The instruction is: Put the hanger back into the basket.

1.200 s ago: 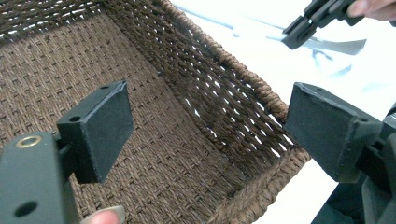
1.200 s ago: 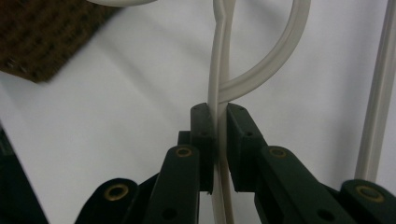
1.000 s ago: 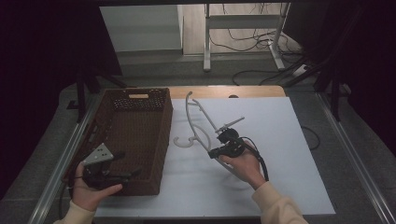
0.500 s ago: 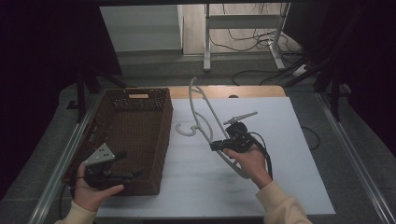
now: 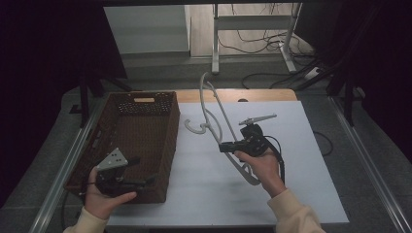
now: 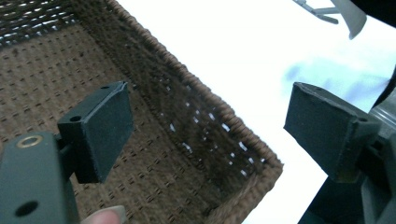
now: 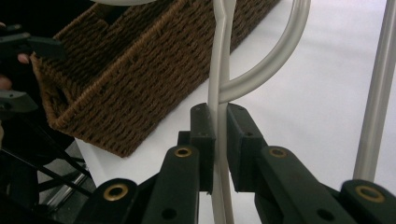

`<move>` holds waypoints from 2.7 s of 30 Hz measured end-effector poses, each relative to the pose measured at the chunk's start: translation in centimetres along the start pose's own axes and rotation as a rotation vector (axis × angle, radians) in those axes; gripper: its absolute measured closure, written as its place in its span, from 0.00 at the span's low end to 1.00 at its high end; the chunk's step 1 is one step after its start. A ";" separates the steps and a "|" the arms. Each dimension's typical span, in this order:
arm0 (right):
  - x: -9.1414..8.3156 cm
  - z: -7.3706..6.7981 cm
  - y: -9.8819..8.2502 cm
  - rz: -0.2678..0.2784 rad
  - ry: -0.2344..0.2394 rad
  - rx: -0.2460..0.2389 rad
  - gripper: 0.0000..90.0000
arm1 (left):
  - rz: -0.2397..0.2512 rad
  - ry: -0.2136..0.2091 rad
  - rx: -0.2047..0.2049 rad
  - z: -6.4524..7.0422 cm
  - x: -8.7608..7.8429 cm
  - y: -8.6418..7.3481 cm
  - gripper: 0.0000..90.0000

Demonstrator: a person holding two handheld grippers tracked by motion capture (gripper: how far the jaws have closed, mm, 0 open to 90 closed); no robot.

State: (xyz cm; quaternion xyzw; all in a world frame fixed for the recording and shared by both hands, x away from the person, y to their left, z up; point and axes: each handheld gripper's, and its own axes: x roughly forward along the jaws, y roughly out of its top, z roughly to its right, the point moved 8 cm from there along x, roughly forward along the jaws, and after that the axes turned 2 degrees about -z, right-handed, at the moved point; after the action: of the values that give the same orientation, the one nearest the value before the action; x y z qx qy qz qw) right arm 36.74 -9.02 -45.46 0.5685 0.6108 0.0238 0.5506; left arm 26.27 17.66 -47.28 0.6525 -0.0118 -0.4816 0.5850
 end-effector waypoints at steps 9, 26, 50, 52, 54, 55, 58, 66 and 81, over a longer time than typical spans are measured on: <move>-0.5 0.0 0.4 0.042 0.020 0.033 0.91 | -0.007 -0.050 -0.007 1.1 1.1 0.5 0.17; -1.1 -0.5 1.1 0.131 0.057 0.070 0.91 | -0.018 -0.176 -0.006 4.7 4.4 2.8 0.18; -1.1 -0.6 1.4 0.184 0.074 0.088 0.91 | 0.003 -0.307 -0.044 7.9 9.0 5.9 0.20; -1.1 -0.6 1.4 0.186 0.076 0.088 0.91 | -0.001 -0.307 -0.043 7.9 9.2 5.9 0.20; -1.0 -0.6 1.4 0.188 0.076 0.087 0.91 | 0.000 -0.311 -0.045 8.0 9.3 5.9 0.21; -1.0 -0.7 1.4 0.186 0.079 0.088 0.91 | 0.001 -0.315 -0.047 8.1 9.4 6.0 0.21; -0.8 -0.8 1.4 0.193 0.083 0.090 0.91 | 0.005 -0.328 -0.053 8.3 9.8 6.1 0.21; -1.0 -1.0 1.6 0.228 0.086 0.112 0.91 | 0.032 -0.358 -0.090 8.7 11.0 7.0 0.23; -0.8 -1.4 1.7 0.281 0.096 0.125 0.91 | 0.077 -0.407 -0.108 10.3 13.3 8.5 0.33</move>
State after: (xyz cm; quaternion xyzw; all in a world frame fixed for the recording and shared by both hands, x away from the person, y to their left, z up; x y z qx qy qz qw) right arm 36.72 -8.15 -43.28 0.6797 0.5514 0.0895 0.4754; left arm 31.41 -0.42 -47.37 0.5086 -0.1287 -0.5808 0.6224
